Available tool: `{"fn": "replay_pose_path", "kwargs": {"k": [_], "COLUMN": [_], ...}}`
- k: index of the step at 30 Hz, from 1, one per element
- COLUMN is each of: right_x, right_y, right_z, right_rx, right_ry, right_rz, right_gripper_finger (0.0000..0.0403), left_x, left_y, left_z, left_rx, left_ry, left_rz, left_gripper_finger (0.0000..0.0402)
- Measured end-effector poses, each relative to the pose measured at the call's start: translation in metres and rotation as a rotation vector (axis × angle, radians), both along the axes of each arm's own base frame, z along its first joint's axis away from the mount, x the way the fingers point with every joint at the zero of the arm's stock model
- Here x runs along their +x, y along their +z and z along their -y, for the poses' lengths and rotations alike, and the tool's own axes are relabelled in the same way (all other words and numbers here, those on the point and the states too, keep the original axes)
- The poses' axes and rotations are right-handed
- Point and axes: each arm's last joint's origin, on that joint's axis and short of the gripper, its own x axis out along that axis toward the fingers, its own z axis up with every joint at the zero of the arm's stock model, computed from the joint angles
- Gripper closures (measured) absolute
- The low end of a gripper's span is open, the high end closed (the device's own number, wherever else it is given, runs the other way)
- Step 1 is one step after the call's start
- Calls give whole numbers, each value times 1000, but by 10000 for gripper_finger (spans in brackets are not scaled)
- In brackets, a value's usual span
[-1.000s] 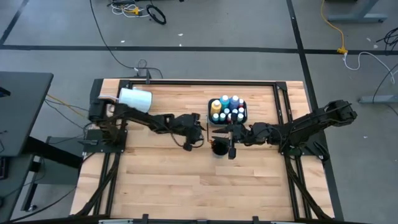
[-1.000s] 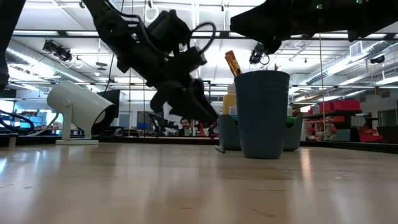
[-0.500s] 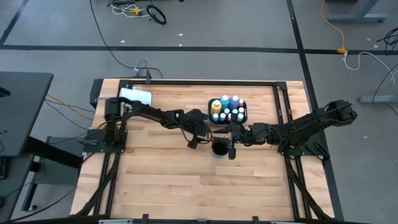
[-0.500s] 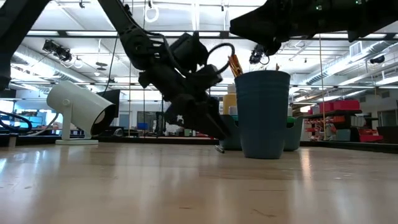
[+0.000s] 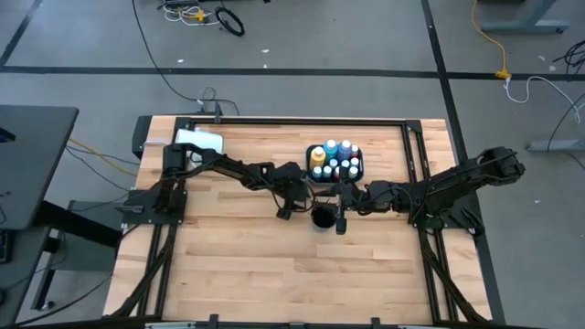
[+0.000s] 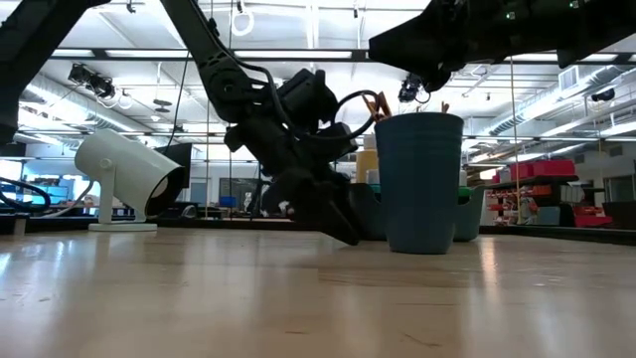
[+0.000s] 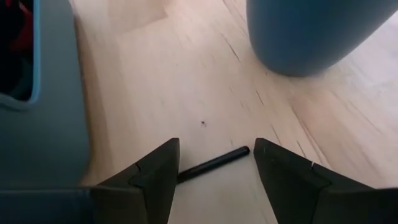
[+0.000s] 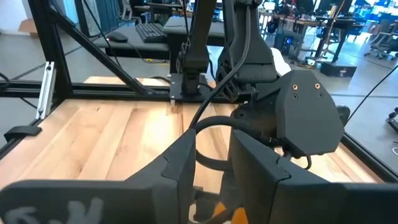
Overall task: Pick & Place Paint Supplies
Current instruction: Put the silver paint brush into the cup
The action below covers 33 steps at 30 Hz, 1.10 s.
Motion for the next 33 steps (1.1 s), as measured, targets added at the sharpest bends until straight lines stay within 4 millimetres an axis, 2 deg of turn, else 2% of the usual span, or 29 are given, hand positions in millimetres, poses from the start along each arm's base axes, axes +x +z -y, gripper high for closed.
{"fn": "replay_pose_path", "kwargs": {"k": [9, 16, 27, 33], "right_x": [0, 0, 0, 0], "right_y": [-1, -2, -4, -4], "right_z": [0, 0, 0, 0], "right_rx": [-2, 22, 35, 38], "right_ry": [0, -2, -3, -4], "right_rz": [-12, -16, -39, -38], "right_gripper_finger": [295, 295, 295, 295], "left_x": [-4, -5, -14, -19], "left_y": [-3, 0, 37, 54], "left_z": [1, 3, 3, 1], "left_rx": [-133, -141, -87, -57], "left_ry": [70, 73, 107, 285], "left_rz": [-68, -73, -47, -46], "left_gripper_finger": [182, 182, 182, 182]}}
